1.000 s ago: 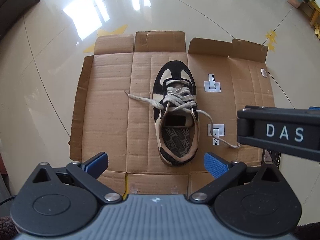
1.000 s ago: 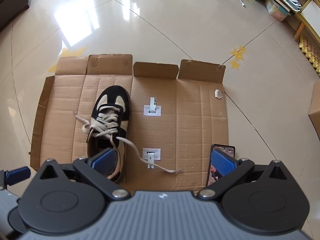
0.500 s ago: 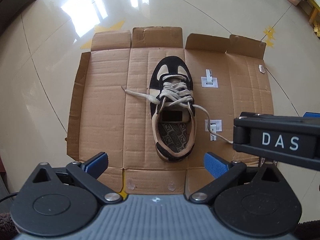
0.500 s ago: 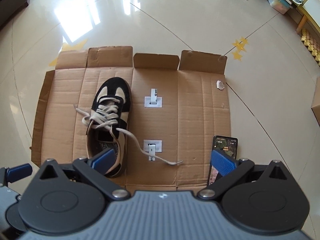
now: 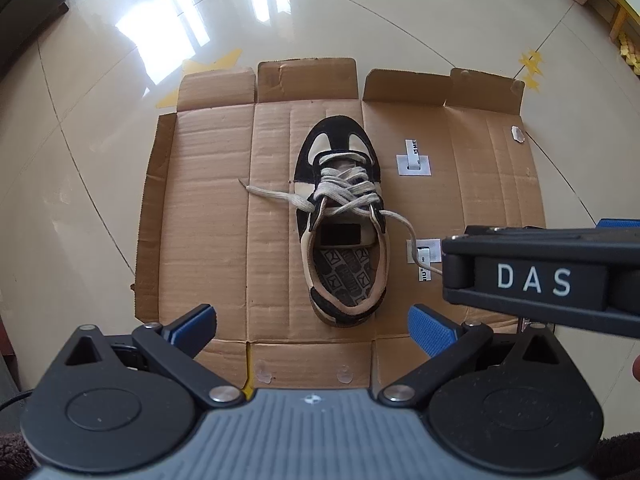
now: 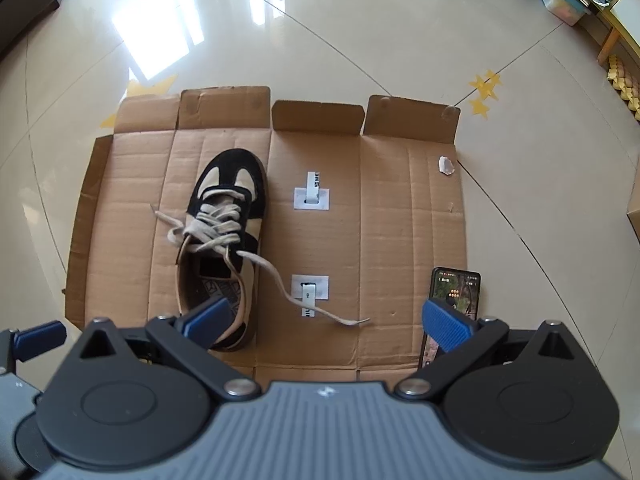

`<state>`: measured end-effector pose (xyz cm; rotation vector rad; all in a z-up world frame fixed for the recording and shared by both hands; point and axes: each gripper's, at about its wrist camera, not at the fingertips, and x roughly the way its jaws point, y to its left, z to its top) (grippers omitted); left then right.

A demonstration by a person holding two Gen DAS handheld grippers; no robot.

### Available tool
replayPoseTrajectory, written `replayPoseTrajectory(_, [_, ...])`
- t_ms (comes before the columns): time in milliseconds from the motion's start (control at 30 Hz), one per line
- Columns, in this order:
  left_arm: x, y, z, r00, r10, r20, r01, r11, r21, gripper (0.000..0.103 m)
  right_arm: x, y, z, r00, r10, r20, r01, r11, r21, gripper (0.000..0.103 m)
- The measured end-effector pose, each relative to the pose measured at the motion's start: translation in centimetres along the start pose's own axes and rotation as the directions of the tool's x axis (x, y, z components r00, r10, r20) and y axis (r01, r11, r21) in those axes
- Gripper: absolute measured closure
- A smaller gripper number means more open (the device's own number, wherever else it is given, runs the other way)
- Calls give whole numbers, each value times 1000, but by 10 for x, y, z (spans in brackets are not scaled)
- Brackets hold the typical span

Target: Lace up shoes with both hands

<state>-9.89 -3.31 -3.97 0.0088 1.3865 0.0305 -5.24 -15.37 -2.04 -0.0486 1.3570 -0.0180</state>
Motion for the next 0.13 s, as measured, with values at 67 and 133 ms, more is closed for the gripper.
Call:
replayPoseTrajectory(67, [-1, 0, 0, 1000, -3, 3, 3, 1000, 2, 1, 1, 1, -1, 1000, 2, -4, -2, 1000, -3, 0])
replayPoseTrajectory(133, [-3, 0, -1, 1000, -4, 14, 4, 1000, 6, 1, 1, 2, -1, 1000, 5, -9, -5, 1000, -5, 0])
